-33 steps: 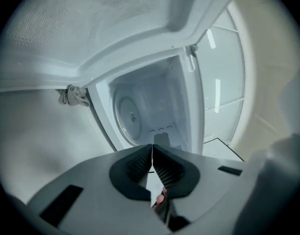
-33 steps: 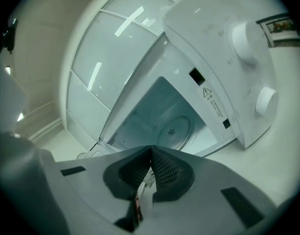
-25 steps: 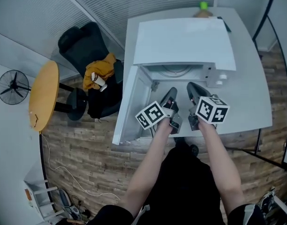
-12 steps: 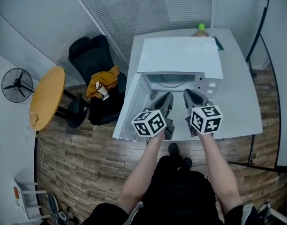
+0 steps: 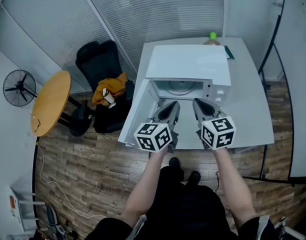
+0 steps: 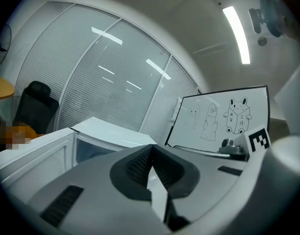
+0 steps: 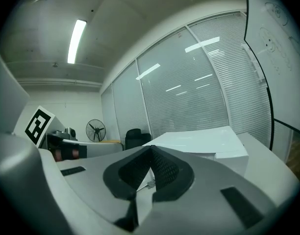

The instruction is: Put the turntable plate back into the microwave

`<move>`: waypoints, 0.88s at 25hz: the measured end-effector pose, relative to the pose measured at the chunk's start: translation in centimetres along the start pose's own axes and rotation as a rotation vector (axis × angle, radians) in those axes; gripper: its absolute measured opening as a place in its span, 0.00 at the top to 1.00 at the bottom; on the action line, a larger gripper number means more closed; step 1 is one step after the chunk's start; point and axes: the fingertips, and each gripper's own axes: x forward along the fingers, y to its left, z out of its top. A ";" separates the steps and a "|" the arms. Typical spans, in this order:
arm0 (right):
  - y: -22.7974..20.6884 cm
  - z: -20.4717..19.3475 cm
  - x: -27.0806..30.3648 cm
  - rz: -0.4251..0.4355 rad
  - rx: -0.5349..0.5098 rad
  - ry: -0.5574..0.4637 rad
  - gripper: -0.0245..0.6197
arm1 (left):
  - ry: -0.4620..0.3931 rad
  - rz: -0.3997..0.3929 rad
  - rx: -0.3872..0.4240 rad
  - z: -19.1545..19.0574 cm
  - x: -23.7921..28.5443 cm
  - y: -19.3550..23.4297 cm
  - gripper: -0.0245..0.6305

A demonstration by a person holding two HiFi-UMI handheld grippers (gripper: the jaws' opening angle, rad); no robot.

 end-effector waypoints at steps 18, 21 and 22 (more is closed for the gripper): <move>0.1 -0.7 -0.1 -0.018 -0.002 -0.007 0.95 | 0.019 0.040 -0.002 -0.6 -1.3 1.7 0.97; -0.1 -0.7 -0.1 -0.021 -0.006 -0.006 0.95 | 0.019 0.041 -0.002 -0.6 -1.2 1.7 0.96; -0.2 -0.7 -0.1 -0.021 -0.006 -0.006 0.95 | 0.020 0.041 0.000 -0.6 -1.1 1.7 0.97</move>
